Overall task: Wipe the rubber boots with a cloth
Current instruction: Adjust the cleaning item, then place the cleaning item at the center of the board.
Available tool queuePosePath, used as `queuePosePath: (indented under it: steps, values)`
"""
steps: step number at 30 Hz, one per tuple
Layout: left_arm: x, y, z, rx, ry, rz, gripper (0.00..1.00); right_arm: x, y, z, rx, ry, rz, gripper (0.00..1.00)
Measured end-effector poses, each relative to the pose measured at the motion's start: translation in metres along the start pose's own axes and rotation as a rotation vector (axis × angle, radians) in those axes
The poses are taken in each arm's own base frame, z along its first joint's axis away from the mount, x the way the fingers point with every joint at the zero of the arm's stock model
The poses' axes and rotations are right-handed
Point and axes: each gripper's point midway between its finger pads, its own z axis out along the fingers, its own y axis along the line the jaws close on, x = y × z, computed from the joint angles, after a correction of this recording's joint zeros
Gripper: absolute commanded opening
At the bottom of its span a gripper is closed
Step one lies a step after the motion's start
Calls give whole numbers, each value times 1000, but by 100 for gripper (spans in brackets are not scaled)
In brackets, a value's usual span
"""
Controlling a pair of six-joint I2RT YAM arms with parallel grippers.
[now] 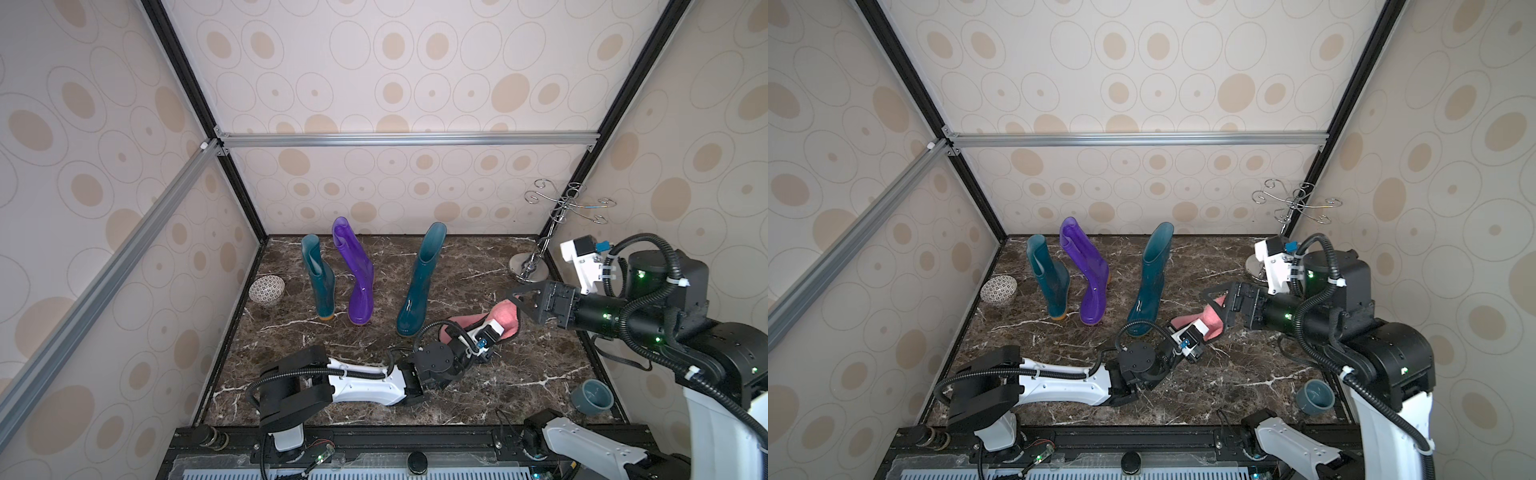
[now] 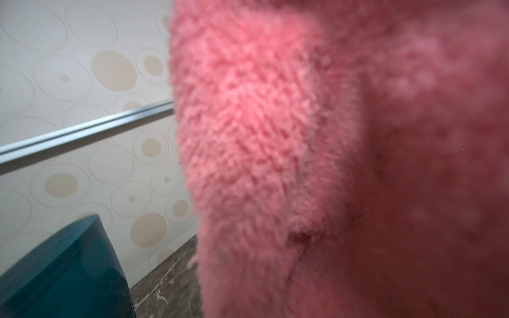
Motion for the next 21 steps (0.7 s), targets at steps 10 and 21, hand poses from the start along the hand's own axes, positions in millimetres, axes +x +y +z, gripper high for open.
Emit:
queuePosePath:
  steps: [10,21]
  values:
    - [67,-26,-15,125,200,13,100,-6,-18,14,109,24,-40,100]
    - [-13,-8,-13,171,137,1,100,-4,-29,30,141,47,-40,100]
